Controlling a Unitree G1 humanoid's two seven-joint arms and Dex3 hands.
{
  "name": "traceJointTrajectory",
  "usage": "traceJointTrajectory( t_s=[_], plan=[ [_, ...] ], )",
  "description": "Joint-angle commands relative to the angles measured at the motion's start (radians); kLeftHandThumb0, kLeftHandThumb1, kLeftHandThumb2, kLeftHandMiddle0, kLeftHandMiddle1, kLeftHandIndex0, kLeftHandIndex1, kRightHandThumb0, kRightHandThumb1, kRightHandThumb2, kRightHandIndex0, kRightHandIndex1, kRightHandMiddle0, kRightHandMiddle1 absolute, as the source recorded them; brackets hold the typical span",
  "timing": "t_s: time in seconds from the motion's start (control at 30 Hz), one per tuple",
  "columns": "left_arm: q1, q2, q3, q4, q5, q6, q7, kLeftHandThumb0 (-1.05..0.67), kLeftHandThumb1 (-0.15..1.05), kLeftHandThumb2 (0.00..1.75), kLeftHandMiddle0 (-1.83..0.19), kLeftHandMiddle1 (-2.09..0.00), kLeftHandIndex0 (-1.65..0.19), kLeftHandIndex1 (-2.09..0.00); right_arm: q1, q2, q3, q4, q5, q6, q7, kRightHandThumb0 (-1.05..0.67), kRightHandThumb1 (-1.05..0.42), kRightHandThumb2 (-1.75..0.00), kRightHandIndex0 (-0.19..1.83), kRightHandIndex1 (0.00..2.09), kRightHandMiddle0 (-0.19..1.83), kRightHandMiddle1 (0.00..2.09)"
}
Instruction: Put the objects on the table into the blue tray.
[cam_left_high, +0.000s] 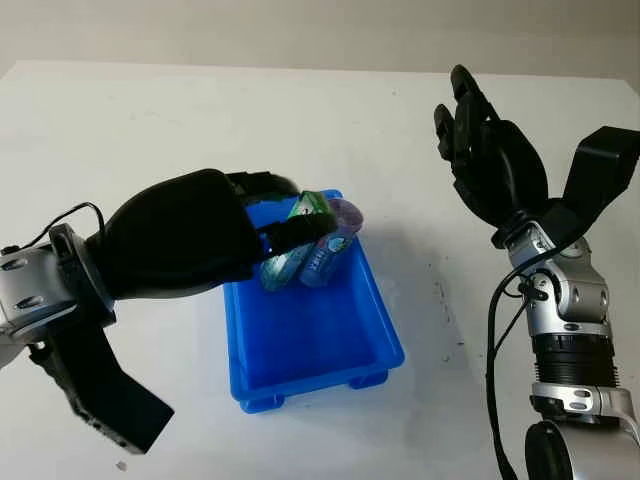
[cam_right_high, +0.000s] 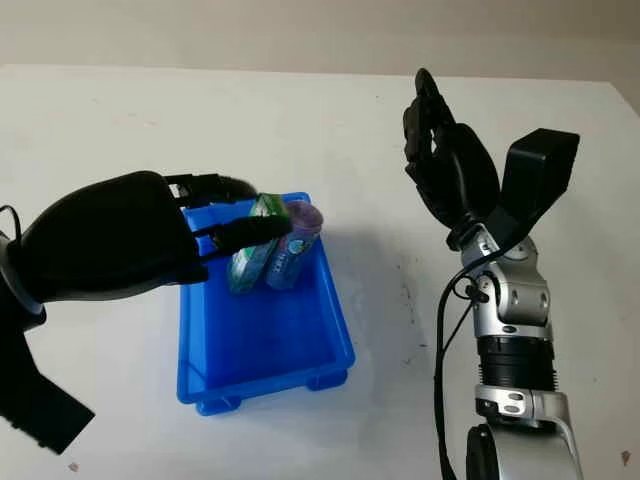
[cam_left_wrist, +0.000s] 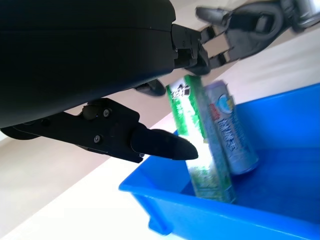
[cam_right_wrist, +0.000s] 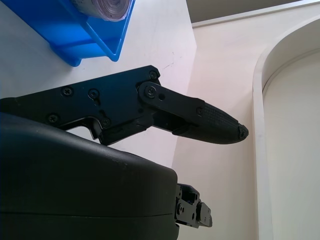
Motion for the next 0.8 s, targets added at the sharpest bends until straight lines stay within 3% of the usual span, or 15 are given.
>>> traceJointTrajectory(
  t_s=[0.0,0.2,0.33,0.43,0.53,0.7,0.77],
  plan=[
    [-0.004,-0.005,0.009,-0.023,-0.001,0.009,-0.013,-0.48,1.05,0.2,-0.07,-0.06,0.17,-0.23,0.003,-0.003,-0.007,-0.011,0.003,-0.009,0.004,-0.66,-1.05,-0.72,-0.19,0.0,-0.19,0.0],
    [-0.017,-0.01,0.011,0.012,-0.081,-0.016,-0.006,-0.44,1.05,0.24,0.16,-0.02,0.19,-0.02,-0.001,0.002,-0.006,-0.006,0.001,-0.01,-0.002,-0.67,-1.05,-0.71,-0.19,0.0,-0.19,0.0],
    [-0.046,-0.043,0.028,0.05,-0.225,0.005,-0.008,-0.47,1.05,0.44,0.19,0.0,0.19,0.0,-0.001,0.002,-0.007,-0.001,0.004,-0.018,0.006,-0.66,-1.05,-0.71,-0.19,0.0,-0.19,0.0],
    [-0.079,-0.086,0.076,0.087,-0.407,0.1,-0.028,-0.51,1.05,0.55,0.19,0.0,0.19,0.0,-0.003,0.005,-0.008,0.004,0.005,-0.021,0.006,-0.67,-1.05,-0.71,-0.19,0.0,-0.19,0.0],
    [-0.092,-0.143,0.132,0.108,-0.539,0.223,-0.02,-0.53,1.05,0.54,0.19,0.0,0.19,0.0,-0.005,0.008,-0.012,0.009,0.009,-0.02,0.005,-0.67,-1.05,-0.71,-0.19,0.0,-0.19,0.0],
    [-0.102,-0.237,0.2,0.136,-0.618,0.424,0.039,-0.71,1.05,0.53,0.19,-0.03,0.19,0.0,-0.017,0.008,-0.016,0.031,0.016,-0.025,0.014,-0.68,-1.05,-0.7,-0.19,0.0,-0.19,0.0],
    [-0.107,-0.286,0.218,0.166,-0.66,0.46,0.076,-0.73,1.05,0.51,0.19,-0.03,0.19,0.0,-0.022,0.009,-0.018,0.038,0.02,-0.029,0.018,-0.68,-1.05,-0.7,-0.19,0.0,-0.19,0.0]
  ],
)
